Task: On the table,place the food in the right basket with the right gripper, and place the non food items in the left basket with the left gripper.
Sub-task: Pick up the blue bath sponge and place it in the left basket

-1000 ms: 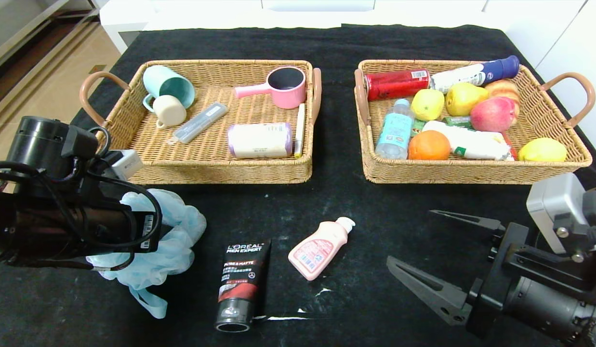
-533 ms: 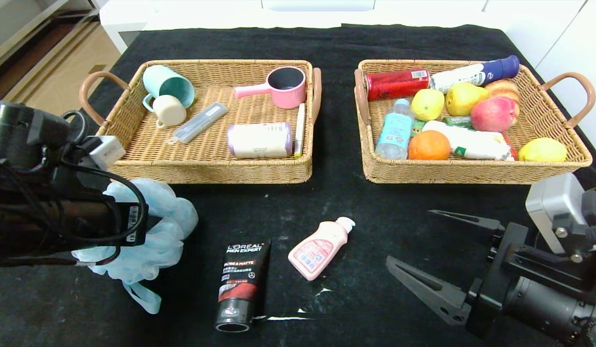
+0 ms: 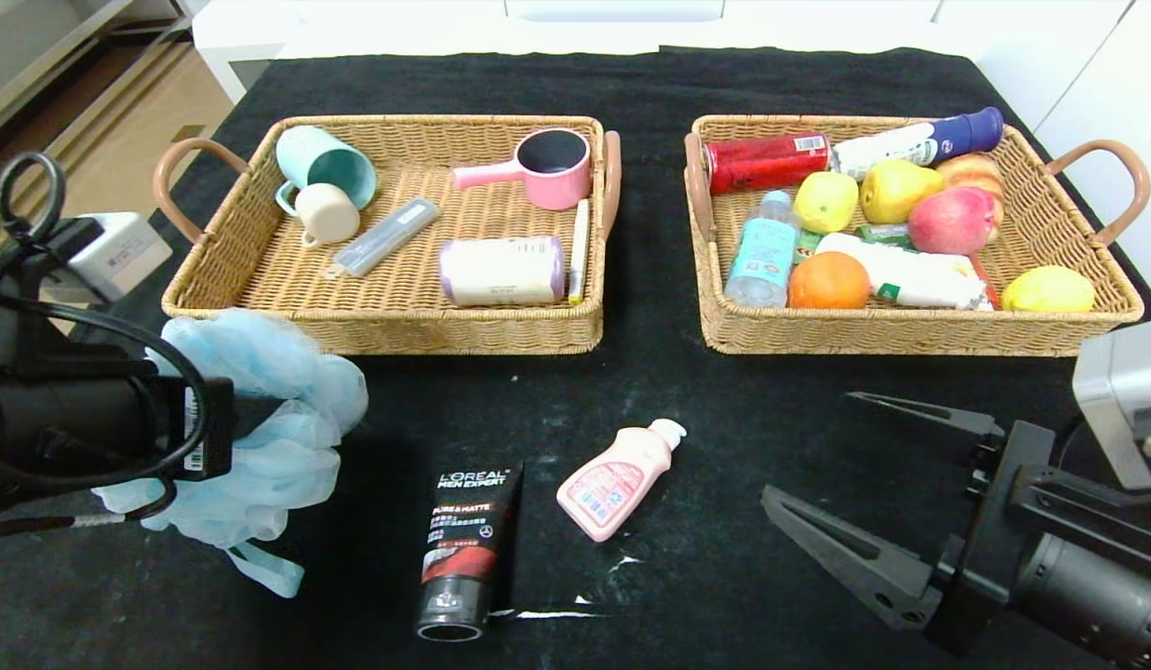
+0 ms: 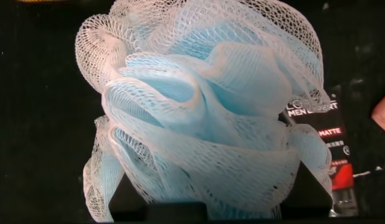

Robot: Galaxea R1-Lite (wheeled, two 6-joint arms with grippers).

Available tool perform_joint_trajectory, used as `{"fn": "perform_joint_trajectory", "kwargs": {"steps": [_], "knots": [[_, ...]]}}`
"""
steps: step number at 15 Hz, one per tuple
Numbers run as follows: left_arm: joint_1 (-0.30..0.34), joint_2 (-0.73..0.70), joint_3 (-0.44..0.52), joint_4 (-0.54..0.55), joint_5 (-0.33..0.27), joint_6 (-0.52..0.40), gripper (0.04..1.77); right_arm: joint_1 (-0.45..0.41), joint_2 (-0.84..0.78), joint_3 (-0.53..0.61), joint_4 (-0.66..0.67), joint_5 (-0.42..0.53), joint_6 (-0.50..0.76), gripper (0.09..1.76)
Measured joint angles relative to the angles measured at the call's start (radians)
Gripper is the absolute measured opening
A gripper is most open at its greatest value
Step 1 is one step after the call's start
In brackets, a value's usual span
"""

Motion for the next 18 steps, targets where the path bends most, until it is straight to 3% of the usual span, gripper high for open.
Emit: {"fn": "perform_joint_trajectory", "kwargs": {"steps": [4, 7, 12, 18], "knots": [[-0.005, -0.038, -0.071, -0.015, 0.0, 0.007, 0.7, -0.009, -0.016, -0.004, 0.002, 0.0, 0.001, 1.7], [-0.004, -0.014, -0.139, -0.128, -0.008, 0.006, 0.7, -0.011, -0.031, -0.008, 0.004, 0.001, 0.001, 1.7], [0.0, 0.11, -0.294, -0.176, -0.007, 0.008, 0.69, -0.013, -0.037, -0.011, 0.003, -0.001, 0.001, 1.7], [0.027, 0.319, -0.558, -0.181, -0.015, 0.009, 0.69, -0.017, -0.052, -0.015, 0.002, -0.003, 0.0, 1.7]]}}
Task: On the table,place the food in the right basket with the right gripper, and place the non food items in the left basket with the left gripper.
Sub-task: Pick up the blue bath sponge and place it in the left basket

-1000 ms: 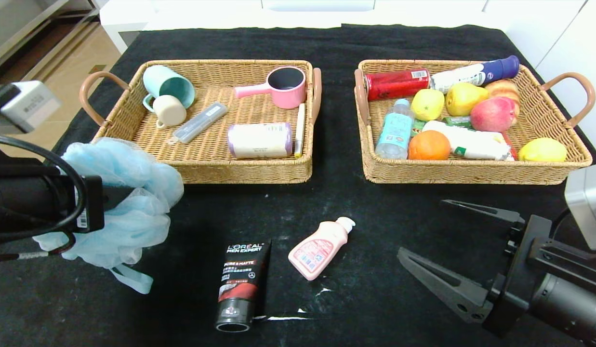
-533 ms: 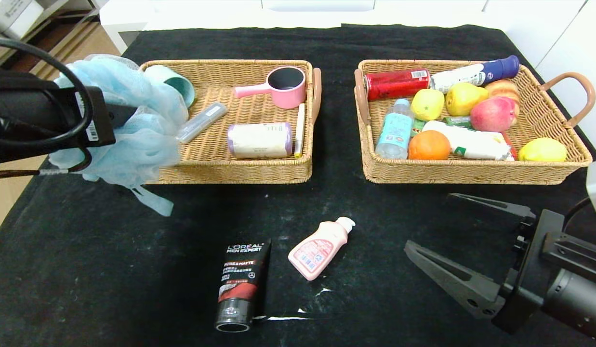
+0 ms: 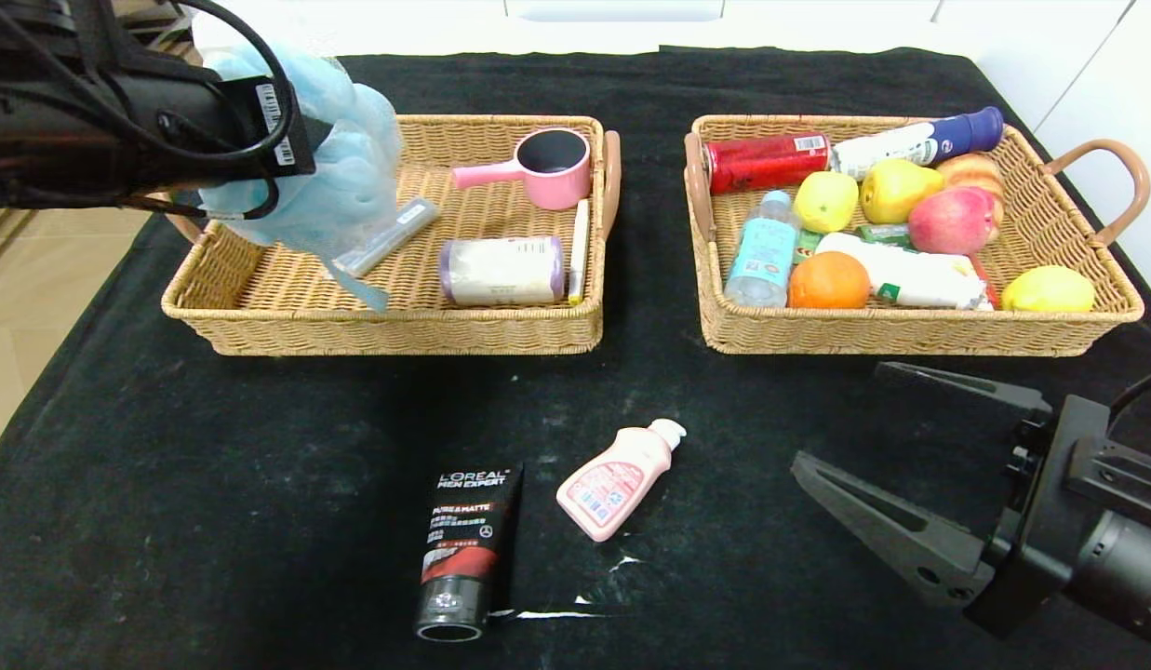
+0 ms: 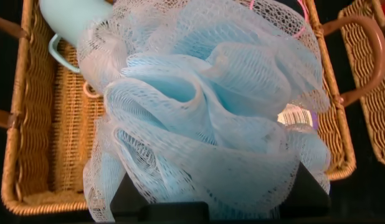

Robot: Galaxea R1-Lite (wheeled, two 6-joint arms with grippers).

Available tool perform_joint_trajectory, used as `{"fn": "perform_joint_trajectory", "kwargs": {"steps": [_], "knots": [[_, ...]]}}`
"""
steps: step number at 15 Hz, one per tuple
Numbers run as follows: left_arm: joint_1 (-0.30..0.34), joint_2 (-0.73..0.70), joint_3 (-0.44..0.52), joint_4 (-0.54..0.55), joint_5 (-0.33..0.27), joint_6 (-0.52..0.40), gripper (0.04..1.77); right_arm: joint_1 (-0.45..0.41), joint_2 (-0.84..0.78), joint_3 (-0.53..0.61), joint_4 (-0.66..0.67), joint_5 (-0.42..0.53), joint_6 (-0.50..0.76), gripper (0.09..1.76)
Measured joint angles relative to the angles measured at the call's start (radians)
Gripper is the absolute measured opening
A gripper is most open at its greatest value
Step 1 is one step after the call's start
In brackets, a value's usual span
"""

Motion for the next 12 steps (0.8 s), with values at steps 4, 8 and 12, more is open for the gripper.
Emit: {"fn": "perform_joint_trajectory", "kwargs": {"steps": [4, 8, 12], "knots": [[0.033, 0.143, -0.164, 0.001, -0.018, -0.003, 0.69, -0.002, -0.01, -0.002, 0.001, 0.0, 0.0, 1.7], [0.054, 0.239, -0.241, 0.002, -0.019, -0.003, 0.68, -0.002, -0.014, -0.002, 0.003, 0.0, 0.0, 1.7], [0.067, 0.267, -0.249, 0.003, -0.019, -0.006, 1.03, -0.007, -0.015, -0.003, 0.002, 0.0, 0.0, 1.7]]}}
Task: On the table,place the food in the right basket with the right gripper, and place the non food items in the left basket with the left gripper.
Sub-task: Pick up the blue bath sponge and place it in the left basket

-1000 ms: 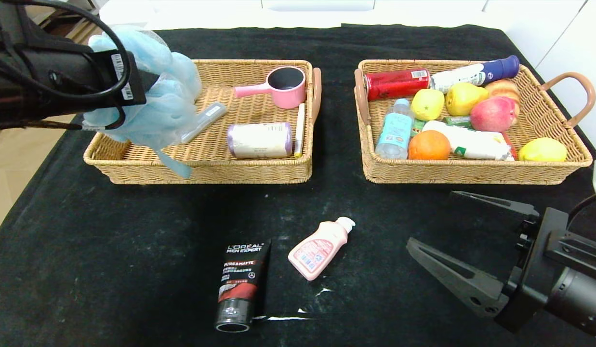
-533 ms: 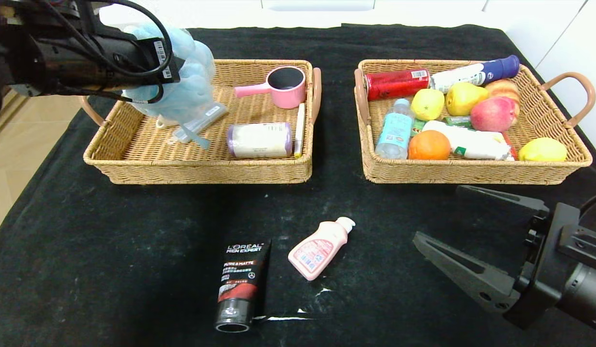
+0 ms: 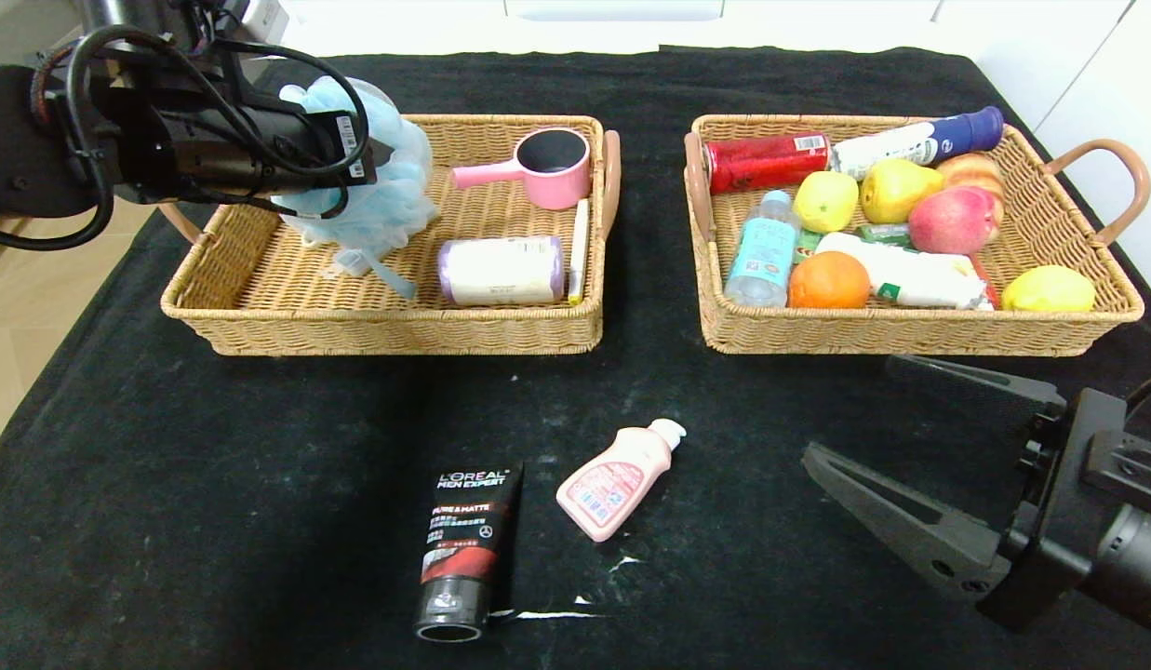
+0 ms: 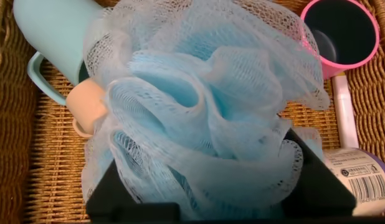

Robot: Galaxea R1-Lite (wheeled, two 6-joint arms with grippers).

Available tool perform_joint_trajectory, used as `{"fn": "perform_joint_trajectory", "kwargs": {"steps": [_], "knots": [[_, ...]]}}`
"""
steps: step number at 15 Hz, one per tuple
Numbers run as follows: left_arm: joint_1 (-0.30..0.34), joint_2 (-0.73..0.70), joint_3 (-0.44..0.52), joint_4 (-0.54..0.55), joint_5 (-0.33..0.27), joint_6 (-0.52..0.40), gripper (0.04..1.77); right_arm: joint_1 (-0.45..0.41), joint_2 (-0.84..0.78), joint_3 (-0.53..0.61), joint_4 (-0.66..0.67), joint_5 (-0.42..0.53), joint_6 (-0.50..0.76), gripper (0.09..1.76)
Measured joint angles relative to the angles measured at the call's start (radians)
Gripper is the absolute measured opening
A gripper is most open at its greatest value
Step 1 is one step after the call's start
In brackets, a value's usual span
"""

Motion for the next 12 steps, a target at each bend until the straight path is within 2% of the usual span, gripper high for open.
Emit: {"fn": "perform_joint_trajectory", "kwargs": {"steps": [5, 12], "knots": [[0.009, 0.002, -0.001, 0.009, 0.002, -0.001, 1.36, -0.001, 0.0, -0.001, 0.0, 0.0, 0.0, 1.7], [-0.009, -0.022, 0.044, 0.011, 0.012, -0.005, 1.56, 0.0, -0.001, 0.003, -0.003, 0.0, -0.013, 1.7]]}}
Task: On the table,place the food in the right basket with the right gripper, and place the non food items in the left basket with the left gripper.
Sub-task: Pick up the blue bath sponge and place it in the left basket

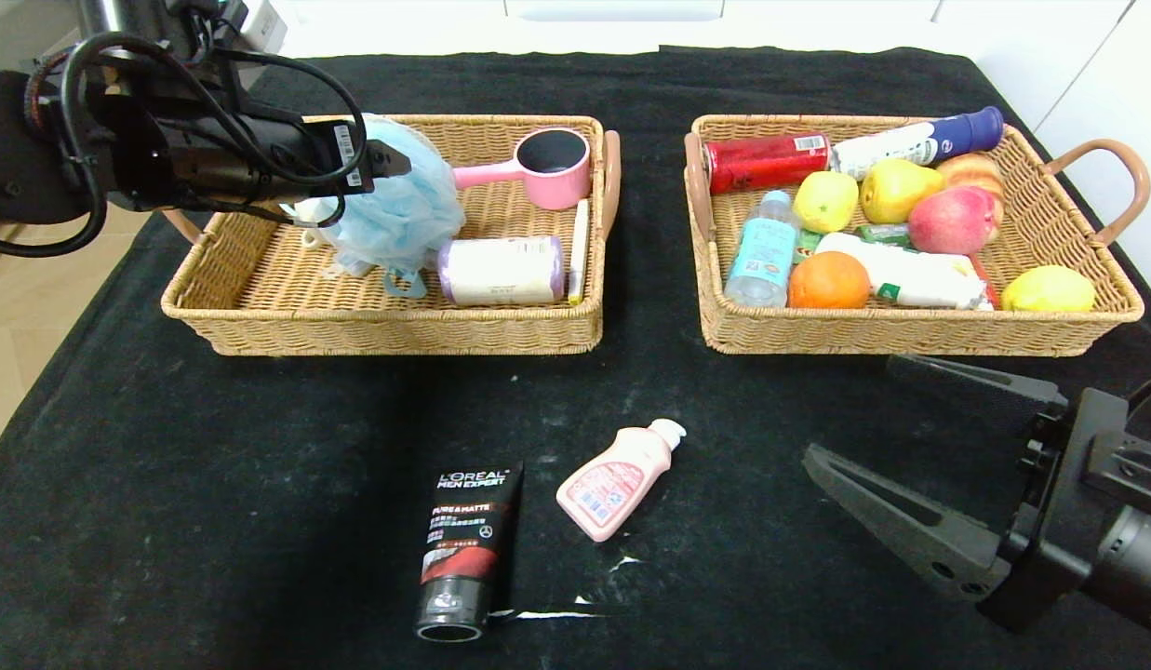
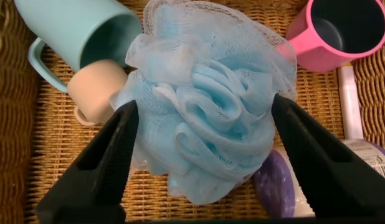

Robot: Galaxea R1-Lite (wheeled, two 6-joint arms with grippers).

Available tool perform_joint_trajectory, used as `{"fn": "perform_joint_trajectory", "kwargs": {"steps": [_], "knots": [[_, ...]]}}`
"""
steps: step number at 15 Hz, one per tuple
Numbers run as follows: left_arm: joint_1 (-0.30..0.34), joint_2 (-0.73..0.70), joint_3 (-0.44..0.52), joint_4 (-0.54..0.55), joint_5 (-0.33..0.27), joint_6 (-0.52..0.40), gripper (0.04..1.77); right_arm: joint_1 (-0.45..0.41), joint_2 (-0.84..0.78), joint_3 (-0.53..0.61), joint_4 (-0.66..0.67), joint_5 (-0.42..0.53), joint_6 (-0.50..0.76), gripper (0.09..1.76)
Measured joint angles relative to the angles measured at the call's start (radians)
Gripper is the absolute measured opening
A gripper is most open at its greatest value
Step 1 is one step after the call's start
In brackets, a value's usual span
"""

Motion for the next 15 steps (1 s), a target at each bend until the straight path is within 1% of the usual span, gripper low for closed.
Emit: {"fn": "perform_joint_trajectory", "kwargs": {"steps": [4, 6, 9, 12, 14, 15], "knots": [[-0.04, -0.073, 0.099, 0.008, 0.058, 0.002, 1.63, 0.0, -0.004, 0.0, 0.001, 0.0, 0.0, 1.7], [-0.066, -0.134, 0.152, 0.036, 0.066, 0.002, 1.65, 0.001, -0.006, 0.002, 0.001, 0.0, 0.0, 1.7], [-0.124, -0.241, 0.25, 0.104, 0.069, -0.002, 1.67, 0.005, -0.006, 0.004, 0.002, 0.0, -0.001, 1.7], [-0.197, -0.329, 0.367, 0.233, 0.105, -0.007, 1.68, 0.007, -0.01, 0.004, 0.004, 0.0, -0.002, 1.7], [-0.258, -0.372, 0.422, 0.311, 0.114, -0.067, 1.69, 0.008, -0.012, 0.004, 0.005, 0.0, -0.007, 1.7], [-0.29, -0.385, 0.439, 0.339, 0.115, -0.121, 1.69, 0.008, -0.012, 0.004, 0.005, 0.0, -0.008, 1.7]]}}
